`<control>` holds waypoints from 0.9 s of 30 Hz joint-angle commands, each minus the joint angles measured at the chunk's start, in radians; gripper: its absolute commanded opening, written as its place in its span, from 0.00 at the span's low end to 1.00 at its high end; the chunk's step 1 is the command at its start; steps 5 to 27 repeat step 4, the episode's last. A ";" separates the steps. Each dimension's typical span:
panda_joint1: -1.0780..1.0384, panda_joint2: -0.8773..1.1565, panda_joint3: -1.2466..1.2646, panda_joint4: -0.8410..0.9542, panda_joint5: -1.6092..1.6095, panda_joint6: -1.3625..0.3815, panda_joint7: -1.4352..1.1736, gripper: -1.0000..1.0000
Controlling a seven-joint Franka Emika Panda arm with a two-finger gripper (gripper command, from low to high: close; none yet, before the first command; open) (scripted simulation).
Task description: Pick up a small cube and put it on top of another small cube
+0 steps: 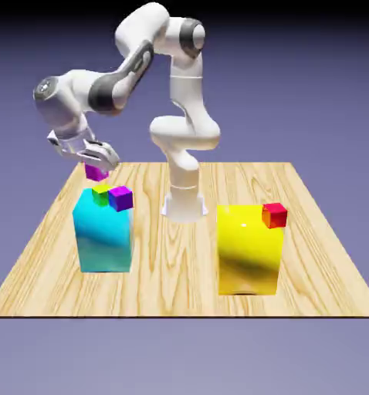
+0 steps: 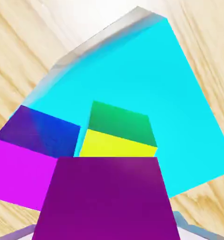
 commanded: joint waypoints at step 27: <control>0.001 0.003 0.001 0.030 -0.001 -0.028 -0.001 1.00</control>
